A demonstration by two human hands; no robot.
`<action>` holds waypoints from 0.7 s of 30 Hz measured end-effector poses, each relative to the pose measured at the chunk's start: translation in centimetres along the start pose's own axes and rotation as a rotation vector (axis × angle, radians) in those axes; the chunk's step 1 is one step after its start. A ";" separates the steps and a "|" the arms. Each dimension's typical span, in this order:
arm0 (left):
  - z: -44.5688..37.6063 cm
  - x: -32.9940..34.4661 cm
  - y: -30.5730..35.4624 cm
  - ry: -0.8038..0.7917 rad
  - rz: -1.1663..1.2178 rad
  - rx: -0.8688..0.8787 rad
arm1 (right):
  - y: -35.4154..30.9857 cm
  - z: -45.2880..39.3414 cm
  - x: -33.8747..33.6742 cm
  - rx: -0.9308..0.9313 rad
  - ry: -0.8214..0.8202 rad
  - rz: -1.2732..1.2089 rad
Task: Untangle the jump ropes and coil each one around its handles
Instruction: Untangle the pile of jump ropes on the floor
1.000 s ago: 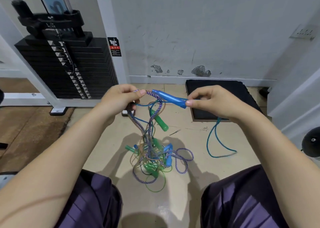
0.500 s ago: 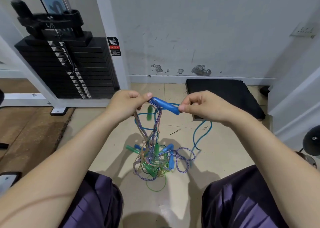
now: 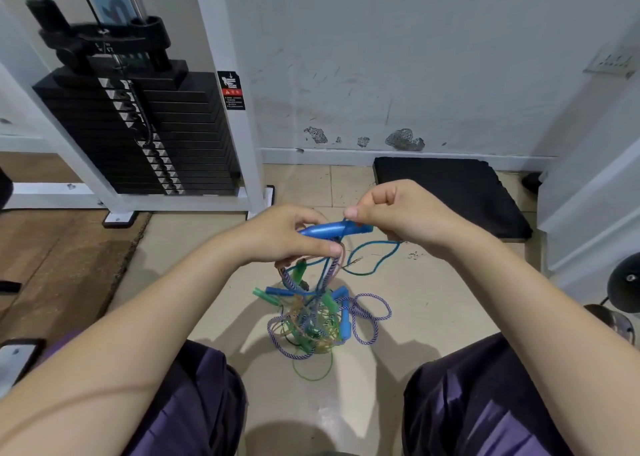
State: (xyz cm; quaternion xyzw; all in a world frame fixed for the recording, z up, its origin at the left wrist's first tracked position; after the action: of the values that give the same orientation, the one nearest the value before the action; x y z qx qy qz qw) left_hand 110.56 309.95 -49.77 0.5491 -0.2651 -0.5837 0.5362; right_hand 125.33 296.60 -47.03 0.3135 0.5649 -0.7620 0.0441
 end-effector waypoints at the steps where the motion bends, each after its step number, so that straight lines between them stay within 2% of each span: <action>1: -0.2 0.0 -0.1 0.025 -0.028 0.012 | -0.1 0.0 0.0 0.005 -0.006 0.003; 9: -0.3 -0.9 -0.2 0.096 -0.001 0.048 | 1.5 -0.5 -1.0 0.007 0.029 0.168; 13: -0.6 -1.6 -0.2 0.169 -0.114 0.055 | 1.9 -0.7 -1.6 -0.027 0.069 0.194; 17: -0.8 -2.2 -0.3 0.178 -0.201 0.041 | 1.4 -0.8 -1.5 -0.042 0.097 0.344; 19: -0.5 -2.5 -0.2 0.177 -0.134 0.040 | 1.7 -0.9 -1.7 -0.039 0.070 0.307; 21: -0.4 -2.7 -0.1 0.222 0.035 0.035 | 1.8 -0.8 -1.8 -0.049 0.002 0.244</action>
State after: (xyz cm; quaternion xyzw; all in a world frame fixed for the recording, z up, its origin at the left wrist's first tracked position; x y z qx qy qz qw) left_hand 110.39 312.57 -48.95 0.6148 -0.2240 -0.5052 0.5627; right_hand 127.83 296.10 -47.77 0.3794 0.5409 -0.7368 0.1433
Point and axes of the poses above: each hand's wrist, its own z-axis away from the middle knuckle, its own x-axis out of the palm, y = z × x, the point moved 2 cm from there along -z, towards the middle knuckle, and after that the axes turned 8 degrees about z, right-handed, at the moved point
